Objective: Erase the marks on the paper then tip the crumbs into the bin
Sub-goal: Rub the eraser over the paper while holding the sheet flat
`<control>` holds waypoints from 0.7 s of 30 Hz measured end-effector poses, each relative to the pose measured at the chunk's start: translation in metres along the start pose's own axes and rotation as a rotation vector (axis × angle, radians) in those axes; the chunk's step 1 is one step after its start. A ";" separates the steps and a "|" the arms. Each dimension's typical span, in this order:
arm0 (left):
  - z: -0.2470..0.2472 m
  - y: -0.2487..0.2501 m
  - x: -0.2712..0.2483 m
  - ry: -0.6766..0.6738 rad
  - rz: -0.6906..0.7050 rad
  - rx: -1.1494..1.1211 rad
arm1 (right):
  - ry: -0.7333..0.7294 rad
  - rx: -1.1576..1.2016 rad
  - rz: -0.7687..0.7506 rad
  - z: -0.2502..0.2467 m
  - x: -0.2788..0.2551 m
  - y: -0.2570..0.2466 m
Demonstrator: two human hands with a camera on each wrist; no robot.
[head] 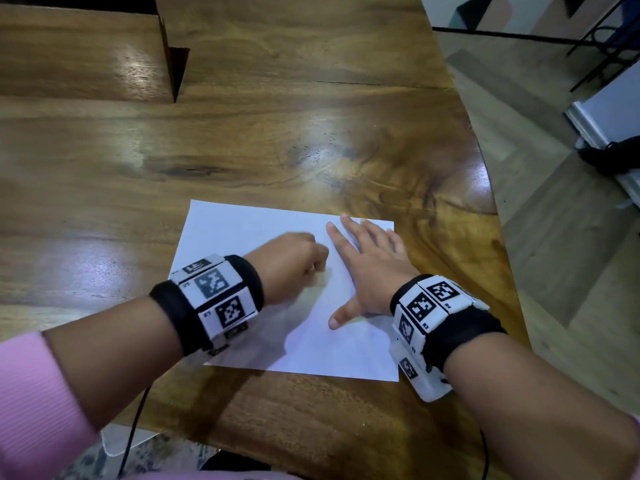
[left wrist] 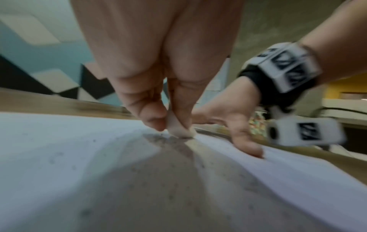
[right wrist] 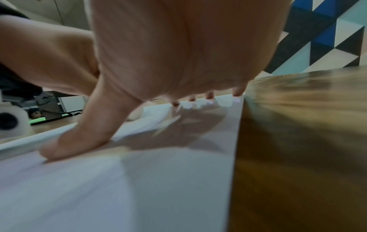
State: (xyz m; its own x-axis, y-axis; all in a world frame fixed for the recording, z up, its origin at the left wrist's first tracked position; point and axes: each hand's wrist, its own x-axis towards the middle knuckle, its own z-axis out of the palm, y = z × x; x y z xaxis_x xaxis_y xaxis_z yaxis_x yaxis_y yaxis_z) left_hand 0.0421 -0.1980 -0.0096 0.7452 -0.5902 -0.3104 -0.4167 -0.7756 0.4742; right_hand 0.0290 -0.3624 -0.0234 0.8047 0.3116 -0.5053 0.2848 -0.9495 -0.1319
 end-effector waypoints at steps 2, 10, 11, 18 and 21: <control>0.001 0.000 -0.002 0.040 -0.012 -0.023 | 0.001 0.005 -0.002 0.000 0.000 0.001; 0.021 0.001 -0.041 -0.122 0.097 -0.003 | 0.034 0.118 -0.002 -0.001 -0.003 0.008; 0.021 0.001 -0.040 -0.119 0.084 -0.008 | 0.030 0.148 0.004 -0.002 -0.005 0.012; -0.014 -0.001 -0.004 -0.079 -0.064 -0.034 | 0.017 0.122 -0.002 -0.005 -0.017 0.015; -0.034 -0.002 0.034 0.172 -0.176 -0.074 | 0.003 0.100 0.014 -0.005 -0.017 0.012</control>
State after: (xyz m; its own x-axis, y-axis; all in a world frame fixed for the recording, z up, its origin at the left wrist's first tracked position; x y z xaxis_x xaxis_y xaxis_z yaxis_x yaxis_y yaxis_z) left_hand 0.0854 -0.2088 0.0069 0.8831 -0.3958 -0.2518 -0.2381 -0.8407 0.4862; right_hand 0.0214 -0.3794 -0.0117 0.8099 0.2982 -0.5050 0.2202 -0.9527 -0.2094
